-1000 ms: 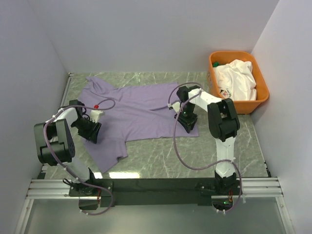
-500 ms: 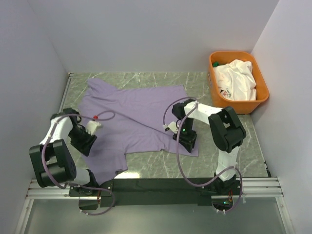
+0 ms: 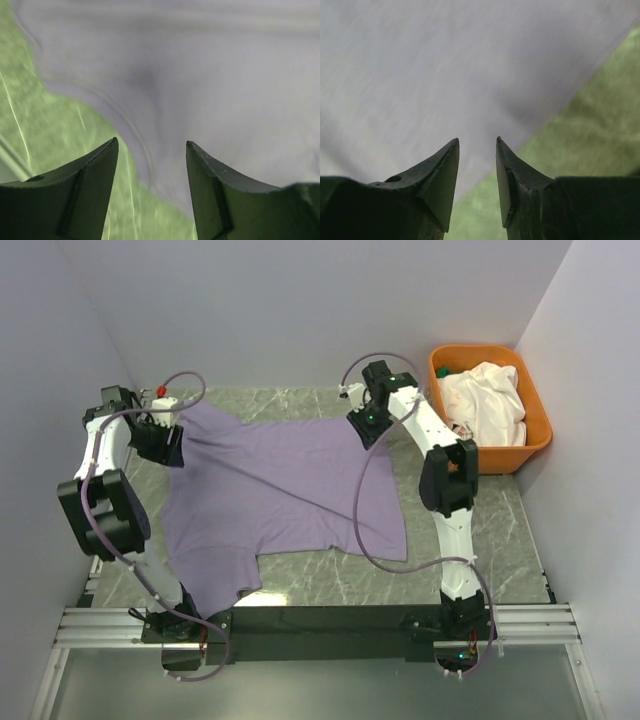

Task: Fold and stack the t-shirts
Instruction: Flatten the tshirt out

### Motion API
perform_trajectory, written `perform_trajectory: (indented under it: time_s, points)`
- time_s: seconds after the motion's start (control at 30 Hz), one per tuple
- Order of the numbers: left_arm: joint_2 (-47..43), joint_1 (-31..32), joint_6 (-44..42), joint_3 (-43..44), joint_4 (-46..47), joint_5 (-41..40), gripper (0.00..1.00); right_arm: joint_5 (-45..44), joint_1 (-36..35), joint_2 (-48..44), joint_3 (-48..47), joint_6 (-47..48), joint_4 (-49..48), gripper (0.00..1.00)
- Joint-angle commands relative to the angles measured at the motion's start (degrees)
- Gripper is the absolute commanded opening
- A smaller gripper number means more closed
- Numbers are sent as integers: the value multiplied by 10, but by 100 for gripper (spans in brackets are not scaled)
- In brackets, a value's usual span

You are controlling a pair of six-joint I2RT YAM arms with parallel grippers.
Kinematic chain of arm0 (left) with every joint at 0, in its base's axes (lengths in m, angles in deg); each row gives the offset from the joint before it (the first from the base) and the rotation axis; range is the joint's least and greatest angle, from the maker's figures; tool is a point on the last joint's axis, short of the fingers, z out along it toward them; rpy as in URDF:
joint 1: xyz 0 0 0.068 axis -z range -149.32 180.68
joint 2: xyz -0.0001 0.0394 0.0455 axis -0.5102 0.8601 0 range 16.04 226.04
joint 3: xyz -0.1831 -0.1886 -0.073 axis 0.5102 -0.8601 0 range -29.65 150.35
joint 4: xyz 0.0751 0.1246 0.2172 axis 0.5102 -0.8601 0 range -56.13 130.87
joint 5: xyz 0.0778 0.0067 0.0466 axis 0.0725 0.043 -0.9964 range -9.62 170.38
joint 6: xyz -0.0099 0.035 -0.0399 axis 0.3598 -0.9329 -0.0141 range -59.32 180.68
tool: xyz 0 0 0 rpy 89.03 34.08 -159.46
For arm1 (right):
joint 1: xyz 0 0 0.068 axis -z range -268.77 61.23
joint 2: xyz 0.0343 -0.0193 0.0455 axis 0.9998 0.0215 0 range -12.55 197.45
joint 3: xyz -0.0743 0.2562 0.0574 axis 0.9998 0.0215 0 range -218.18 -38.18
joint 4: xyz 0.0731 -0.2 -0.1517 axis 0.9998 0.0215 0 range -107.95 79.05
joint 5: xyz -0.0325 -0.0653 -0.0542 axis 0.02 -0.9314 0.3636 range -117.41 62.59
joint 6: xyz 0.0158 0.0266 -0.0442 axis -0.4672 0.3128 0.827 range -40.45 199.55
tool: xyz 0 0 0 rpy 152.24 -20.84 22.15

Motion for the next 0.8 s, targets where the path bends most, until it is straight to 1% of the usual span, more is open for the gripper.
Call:
perform_trajectory:
  time_s: [0.0, 0.07, 0.2, 0.3, 0.37, 0.43, 0.77]
  points:
    - [50, 4, 96, 61, 47, 37, 62, -47, -5, 52, -51, -38, -51, 42]
    - [67, 8, 109, 82, 52, 37, 62, -68, -6, 63, -60, -43, -87, 42]
    - [92, 17, 119, 86, 66, 21, 63, -102, -6, 91, -60, -42, -128, 41]
    - [101, 20, 123, 83, 66, 16, 63, -144, -6, 120, -73, -32, -109, 38]
    - [105, 20, 127, 80, 68, 11, 63, -176, -5, 130, -63, -24, -91, 36]
    - [106, 20, 128, 75, 71, 0, 63, -178, 0, 131, -63, -28, -80, 34]
    - [117, 20, 103, 29, 52, -59, 63, -237, 18, 135, -46, -13, 2, 34]
